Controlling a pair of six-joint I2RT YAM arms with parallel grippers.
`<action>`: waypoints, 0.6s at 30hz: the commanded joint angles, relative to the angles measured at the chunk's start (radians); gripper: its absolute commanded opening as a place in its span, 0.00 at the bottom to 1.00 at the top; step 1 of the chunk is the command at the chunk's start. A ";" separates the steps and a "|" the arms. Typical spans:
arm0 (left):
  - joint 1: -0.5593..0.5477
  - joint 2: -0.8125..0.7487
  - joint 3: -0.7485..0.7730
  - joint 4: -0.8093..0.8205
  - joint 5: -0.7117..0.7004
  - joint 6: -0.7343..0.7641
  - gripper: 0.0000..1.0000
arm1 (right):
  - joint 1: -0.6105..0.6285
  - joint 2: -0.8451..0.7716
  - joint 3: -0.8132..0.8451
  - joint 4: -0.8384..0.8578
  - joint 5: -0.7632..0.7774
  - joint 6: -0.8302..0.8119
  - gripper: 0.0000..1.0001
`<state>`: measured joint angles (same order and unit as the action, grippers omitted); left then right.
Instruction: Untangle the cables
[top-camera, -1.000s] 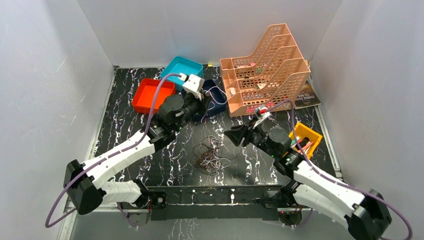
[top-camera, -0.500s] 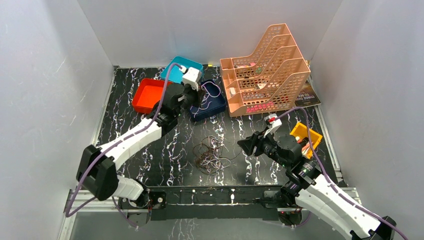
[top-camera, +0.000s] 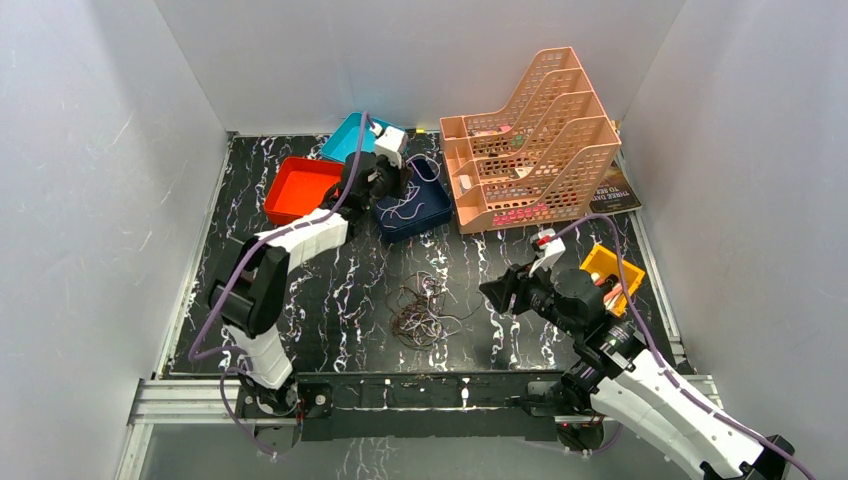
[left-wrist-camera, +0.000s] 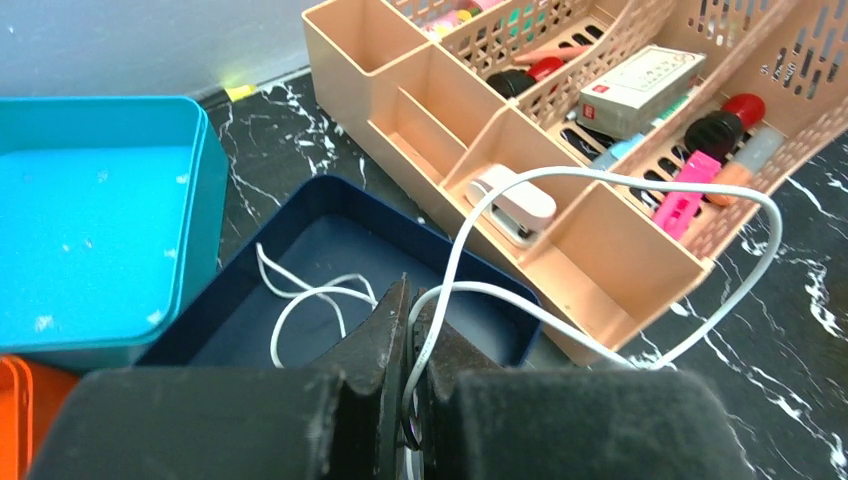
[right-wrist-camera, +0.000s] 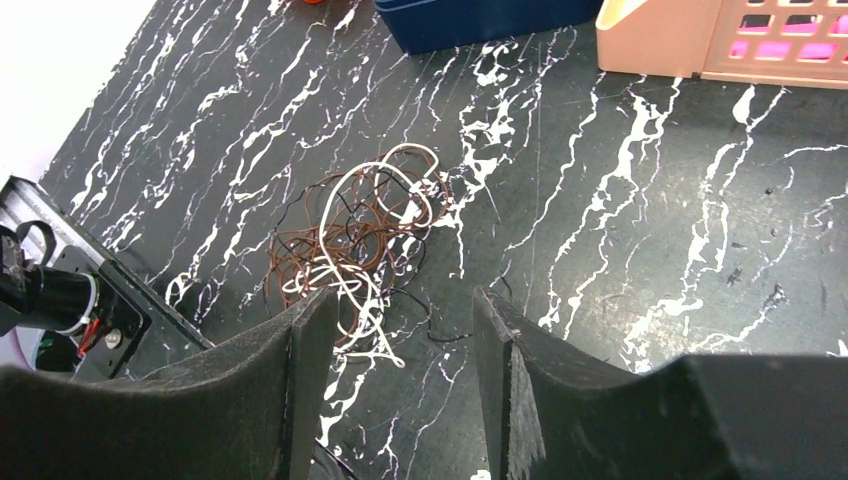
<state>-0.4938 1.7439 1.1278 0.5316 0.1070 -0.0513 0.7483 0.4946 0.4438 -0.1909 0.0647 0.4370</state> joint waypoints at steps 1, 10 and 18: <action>0.033 0.052 0.090 0.137 0.086 0.025 0.00 | 0.002 -0.034 0.053 -0.024 0.047 -0.023 0.61; 0.065 0.210 0.176 0.142 0.134 0.053 0.00 | 0.002 -0.048 0.053 -0.061 0.069 -0.039 0.61; 0.068 0.266 0.211 0.017 0.095 0.076 0.00 | 0.002 -0.035 0.053 -0.044 0.053 -0.045 0.62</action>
<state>-0.4309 2.0262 1.2995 0.5896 0.2058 -0.0048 0.7483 0.4561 0.4458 -0.2684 0.1108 0.4091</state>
